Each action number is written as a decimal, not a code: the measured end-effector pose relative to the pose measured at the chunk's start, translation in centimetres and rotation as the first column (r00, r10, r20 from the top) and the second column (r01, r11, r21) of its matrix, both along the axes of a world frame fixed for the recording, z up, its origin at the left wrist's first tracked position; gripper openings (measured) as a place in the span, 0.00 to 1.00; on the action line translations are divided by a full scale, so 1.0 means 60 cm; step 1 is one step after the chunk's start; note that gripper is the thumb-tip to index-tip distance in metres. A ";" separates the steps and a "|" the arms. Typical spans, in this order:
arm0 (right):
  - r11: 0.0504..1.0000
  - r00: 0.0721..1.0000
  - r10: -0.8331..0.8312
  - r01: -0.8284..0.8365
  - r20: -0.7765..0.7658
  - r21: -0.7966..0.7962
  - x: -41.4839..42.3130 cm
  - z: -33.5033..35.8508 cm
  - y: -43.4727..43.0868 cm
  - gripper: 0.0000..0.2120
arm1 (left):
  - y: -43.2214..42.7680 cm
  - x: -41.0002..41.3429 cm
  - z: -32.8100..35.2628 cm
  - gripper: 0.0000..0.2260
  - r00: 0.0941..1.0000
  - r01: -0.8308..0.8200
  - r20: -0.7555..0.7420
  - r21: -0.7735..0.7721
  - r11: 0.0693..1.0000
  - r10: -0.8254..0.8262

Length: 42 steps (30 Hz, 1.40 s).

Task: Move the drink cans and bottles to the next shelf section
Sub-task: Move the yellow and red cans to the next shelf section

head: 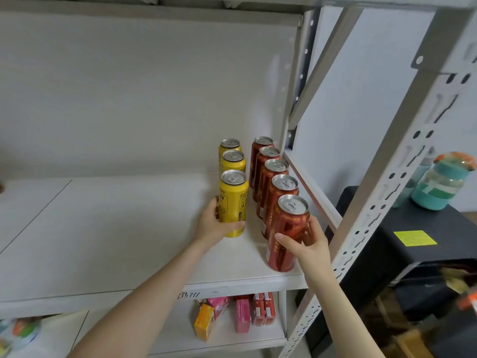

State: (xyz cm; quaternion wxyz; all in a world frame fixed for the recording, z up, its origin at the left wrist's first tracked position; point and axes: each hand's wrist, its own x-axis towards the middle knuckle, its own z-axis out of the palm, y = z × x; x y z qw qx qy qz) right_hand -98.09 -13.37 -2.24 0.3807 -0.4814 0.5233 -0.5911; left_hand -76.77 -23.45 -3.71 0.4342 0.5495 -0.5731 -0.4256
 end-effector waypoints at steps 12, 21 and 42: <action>0.998 0.996 0.041 -0.038 -0.073 0.045 -0.016 -0.023 0.024 0.32 | 0.005 0.031 -0.007 0.34 0.995 0.096 -0.005 0.045 0.994 -0.096; 0.999 0.994 0.015 -0.012 -0.104 0.034 -0.021 -0.036 0.018 0.29 | -0.010 0.026 -0.016 0.31 0.998 0.061 0.033 0.003 0.998 -0.061; 0.998 0.993 0.022 -0.015 -0.120 0.055 -0.023 -0.036 0.015 0.29 | -0.031 0.021 -0.018 0.31 0.995 0.074 0.076 -0.041 0.996 -0.071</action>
